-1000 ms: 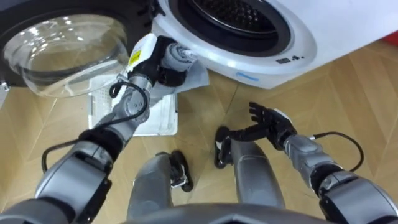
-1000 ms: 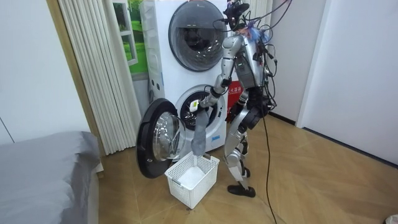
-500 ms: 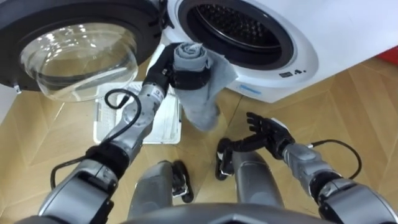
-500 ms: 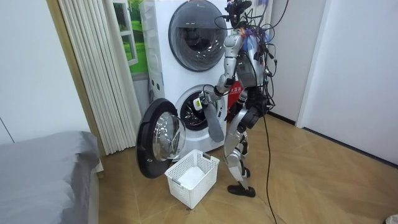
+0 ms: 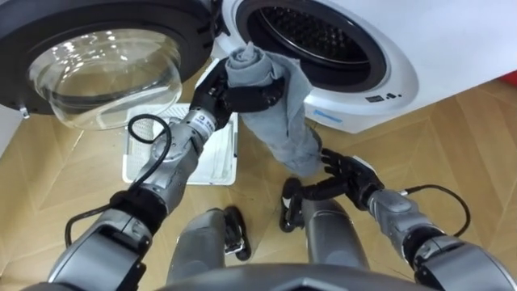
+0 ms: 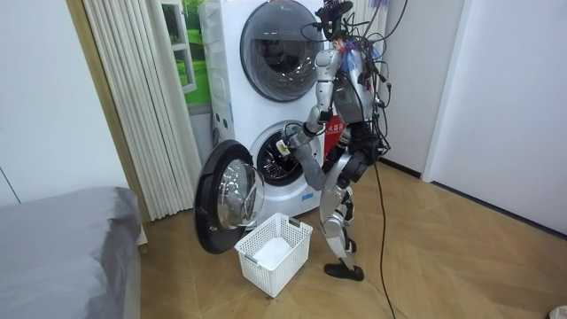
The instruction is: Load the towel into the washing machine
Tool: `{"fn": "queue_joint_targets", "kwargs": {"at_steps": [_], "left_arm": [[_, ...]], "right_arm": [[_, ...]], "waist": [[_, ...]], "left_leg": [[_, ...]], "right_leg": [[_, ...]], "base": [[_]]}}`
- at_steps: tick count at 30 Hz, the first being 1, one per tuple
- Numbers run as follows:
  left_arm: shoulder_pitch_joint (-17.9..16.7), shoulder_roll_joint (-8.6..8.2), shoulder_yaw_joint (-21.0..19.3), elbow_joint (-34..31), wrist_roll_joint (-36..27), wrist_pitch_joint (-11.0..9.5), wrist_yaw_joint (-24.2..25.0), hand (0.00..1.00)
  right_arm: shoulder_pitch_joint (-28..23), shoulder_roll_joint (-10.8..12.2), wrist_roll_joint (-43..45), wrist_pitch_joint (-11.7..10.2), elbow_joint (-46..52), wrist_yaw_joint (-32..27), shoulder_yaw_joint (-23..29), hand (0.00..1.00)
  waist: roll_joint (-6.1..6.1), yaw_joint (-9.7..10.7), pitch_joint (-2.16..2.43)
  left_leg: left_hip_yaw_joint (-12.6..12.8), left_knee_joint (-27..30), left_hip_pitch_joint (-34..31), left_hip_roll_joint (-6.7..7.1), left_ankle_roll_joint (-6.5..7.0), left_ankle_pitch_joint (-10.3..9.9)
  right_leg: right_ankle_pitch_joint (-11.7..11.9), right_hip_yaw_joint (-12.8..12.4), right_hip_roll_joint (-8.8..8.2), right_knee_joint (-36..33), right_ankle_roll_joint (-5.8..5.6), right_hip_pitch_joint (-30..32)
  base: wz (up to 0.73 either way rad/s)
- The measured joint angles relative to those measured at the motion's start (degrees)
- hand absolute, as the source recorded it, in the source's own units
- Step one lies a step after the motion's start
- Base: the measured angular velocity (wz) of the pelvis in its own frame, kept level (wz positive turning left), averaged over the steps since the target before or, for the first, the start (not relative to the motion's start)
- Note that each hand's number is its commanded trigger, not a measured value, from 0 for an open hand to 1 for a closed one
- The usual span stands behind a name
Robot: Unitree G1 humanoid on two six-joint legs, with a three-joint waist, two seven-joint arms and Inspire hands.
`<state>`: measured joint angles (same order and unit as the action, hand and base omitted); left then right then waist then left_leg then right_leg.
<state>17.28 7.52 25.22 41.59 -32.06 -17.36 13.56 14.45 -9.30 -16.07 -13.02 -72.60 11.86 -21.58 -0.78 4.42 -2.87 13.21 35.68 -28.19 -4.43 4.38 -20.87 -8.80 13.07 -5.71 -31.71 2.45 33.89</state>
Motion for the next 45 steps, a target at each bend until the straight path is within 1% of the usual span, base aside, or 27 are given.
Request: {"fn": "queue_joint_targets", "kwargs": {"at_steps": [4,8,10,12,14,17,28,33,36,39,43,45], "left_arm": [[0.0,0.05,1.0,0.0,-3.4,2.1,2.3,1.0],[-0.1,0.13,1.0,0.0,-4.5,3.7,4.1,1.0],[-0.5,0.18,1.0,0.1,-4.5,4.0,4.9,1.0],[-0.8,0.7,2.1,0.1,-4.8,4.3,5.2,1.0],[-1.3,1.15,3.2,0.1,-4.8,5.0,5.9,1.0],[-1.8,1.31,3.2,0.1,-4.8,5.9,6.2,1.0],[-1.8,1.4,3.3,0.5,-4.9,6.3,7.4,1.0],[-1.9,2.04,5.3,0.4,-7.5,7.1,8.6,1.0],[-1.9,2.09,5.5,0.1,-9.0,7.6,9.7,1.0],[-1.8,1.81,5.5,0.0,-9.1,7.7,10.6,1.0],[-1.8,0.64,5.5,-0.3,-13.7,8.7,12.5,1.0],[-1.8,0.14,5.5,-0.4,-15.7,8.7,13.2,1.0]], "right_arm": [[0.0,0.0,0.8,0.5,0.0,0.5,0.4,0.0],[0.0,0.0,1.1,1.2,0.2,0.5,0.4,0.0],[0.0,0.0,2.0,1.6,0.3,0.4,0.5,0.0],[0.0,-0.1,2.4,2.1,0.3,0.2,0.4,0.0],[0.0,-0.2,3.0,2.3,0.3,-0.4,0.4,0.0],[0.0,-0.2,3.2,2.5,0.3,-0.9,0.5,0.0],[0.2,-0.6,3.2,2.7,1.7,-1.2,0.5,0.0],[0.4,-0.9,3.2,3.1,1.8,-1.2,0.4,0.0],[0.3,-1.2,3.2,3.1,2.2,-1.2,0.4,0.0],[0.4,-1.7,3.4,3.1,2.8,-1.3,0.4,0.0],[0.0,-1.5,3.3,3.1,3.9,-1.8,0.5,0.0],[0.0,-1.4,3.2,3.1,4.0,-1.9,0.5,0.0]], "waist": [[-0.08,0.0,-0.04],[-0.16,0.0,-0.09],[-0.25,0.0,-0.06],[-0.42,0.0,-0.11],[-0.82,0.0,-0.15],[-1.01,0.0,-0.16],[-1.04,0.3,-0.19],[-1.15,0.1,-0.23],[-1.34,0.1,-0.17],[-1.46,0.1,-0.09],[-1.46,0.2,-0.08],[-1.44,0.2,-0.07]], "left_leg": [[0.0,-0.1,0.0,-0.09,-0.01,0.0],[0.0,-0.1,0.0,-0.08,-0.01,0.0],[0.0,-0.3,0.1,-0.07,-0.02,0.0],[0.1,-0.4,0.2,-0.07,-0.06,0.0],[0.1,-0.5,0.3,-0.07,-0.12,0.1],[0.4,-0.9,0.5,-0.04,-0.26,0.2],[0.6,-1.7,0.8,0.1,-0.37,0.3],[0.5,-1.9,0.7,0.1,-0.37,0.3],[0.6,-2.0,0.5,0.1,-0.35,0.3],[0.6,-2.2,0.5,0.13,-0.36,0.3],[0.6,-2.2,0.5,0.17,-0.36,0.4],[0.6,-2.1,0.6,0.2,-0.34,0.4]], "right_leg": [[0.0,0.0,0.13,0.1,0.0,0.0],[0.0,0.0,0.11,0.0,0.03,0.1],[0.2,-0.1,0.14,0.0,0.04,0.1],[0.2,0.0,0.11,0.1,0.08,0.0],[0.2,0.0,0.1,0.1,0.1,-0.1],[0.2,0.0,0.06,0.1,0.1,-0.1],[0.2,0.3,-0.09,0.1,0.11,0.1],[0.2,0.3,-0.1,0.2,0.11,0.1],[0.2,0.3,-0.11,0.2,0.11,0.4],[0.2,0.3,-0.06,0.4,0.11,0.5],[0.2,0.3,-0.06,0.4,0.11,0.5],[0.2,0.2,-0.05,0.4,0.11,0.4]], "base": [[0.0],[0.0],[0.0],[0.0],[0.0],[-0.01],[-0.01],[0.0],[0.0],[0.0],[0.0],[0.0]]}}
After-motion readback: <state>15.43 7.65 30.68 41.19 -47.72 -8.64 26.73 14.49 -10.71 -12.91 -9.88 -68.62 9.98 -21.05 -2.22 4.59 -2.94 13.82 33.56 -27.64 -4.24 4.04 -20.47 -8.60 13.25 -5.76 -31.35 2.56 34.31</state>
